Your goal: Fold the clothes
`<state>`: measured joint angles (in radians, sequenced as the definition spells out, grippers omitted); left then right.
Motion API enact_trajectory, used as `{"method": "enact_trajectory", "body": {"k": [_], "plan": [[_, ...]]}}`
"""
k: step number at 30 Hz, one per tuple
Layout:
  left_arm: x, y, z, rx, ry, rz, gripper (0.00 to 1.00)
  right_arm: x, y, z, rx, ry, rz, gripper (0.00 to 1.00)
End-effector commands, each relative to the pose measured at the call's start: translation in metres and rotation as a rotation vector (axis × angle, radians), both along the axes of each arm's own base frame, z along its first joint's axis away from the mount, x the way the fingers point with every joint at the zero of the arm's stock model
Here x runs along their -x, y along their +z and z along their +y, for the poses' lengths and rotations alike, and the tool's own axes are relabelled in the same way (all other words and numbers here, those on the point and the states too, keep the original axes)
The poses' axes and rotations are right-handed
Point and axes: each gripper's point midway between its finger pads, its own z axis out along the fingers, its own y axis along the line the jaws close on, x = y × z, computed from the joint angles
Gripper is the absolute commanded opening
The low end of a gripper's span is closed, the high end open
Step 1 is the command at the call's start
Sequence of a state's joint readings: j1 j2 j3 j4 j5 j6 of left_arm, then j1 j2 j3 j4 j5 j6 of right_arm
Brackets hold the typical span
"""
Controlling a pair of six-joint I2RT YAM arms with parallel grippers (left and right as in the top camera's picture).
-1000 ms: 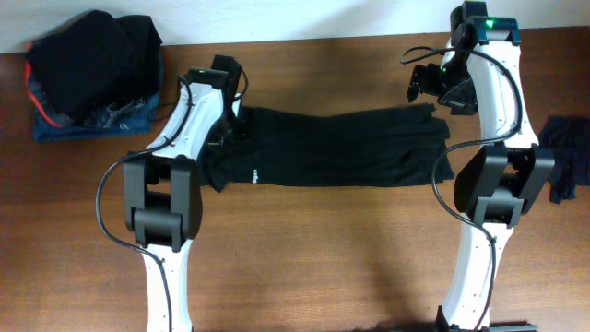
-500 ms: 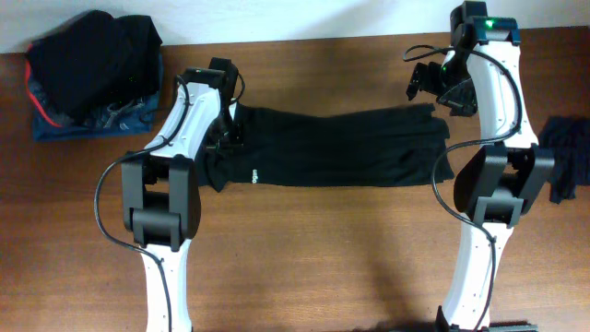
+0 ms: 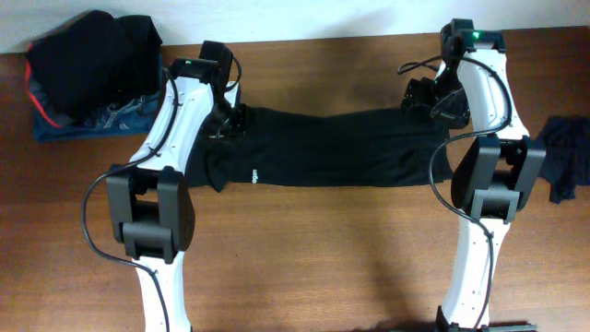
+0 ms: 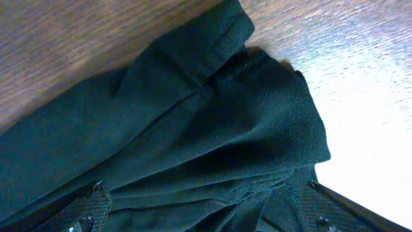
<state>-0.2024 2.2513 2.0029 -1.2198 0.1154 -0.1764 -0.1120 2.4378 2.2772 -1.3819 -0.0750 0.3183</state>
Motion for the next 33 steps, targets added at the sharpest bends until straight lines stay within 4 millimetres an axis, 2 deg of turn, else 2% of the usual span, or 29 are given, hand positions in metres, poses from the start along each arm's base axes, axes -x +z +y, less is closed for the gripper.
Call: {"method": "enact_trajectory", "body": {"k": [1,9,16,20,27,30,33], "plan": [[-0.007,0.016,-0.021,0.090,-0.029,-0.050,0.29,0.006,-0.012,0.000,0.001,-0.013,0.030,0.99],[-0.009,0.016,-0.034,0.096,-0.056,-0.069,0.31,0.008,-0.034,0.000,0.000,-0.013,0.041,0.99],[-0.008,0.010,-0.035,0.093,-0.059,-0.058,0.31,0.000,-0.034,-0.001,0.003,-0.039,0.007,1.00],[-0.006,0.001,-0.037,0.088,-0.063,-0.037,0.31,-0.002,-0.034,-0.001,0.004,-0.039,-0.001,0.91],[-0.004,-0.018,-0.037,0.079,-0.062,0.006,0.31,-0.005,-0.034,-0.002,0.004,-0.074,-0.009,0.69],[-0.003,-0.021,-0.037,0.078,-0.062,0.013,0.31,-0.007,-0.034,-0.002,0.004,-0.086,-0.018,0.63],[-0.001,-0.022,-0.037,0.076,-0.062,0.021,0.31,-0.007,-0.034,-0.003,0.010,-0.118,-0.016,0.53]]}}
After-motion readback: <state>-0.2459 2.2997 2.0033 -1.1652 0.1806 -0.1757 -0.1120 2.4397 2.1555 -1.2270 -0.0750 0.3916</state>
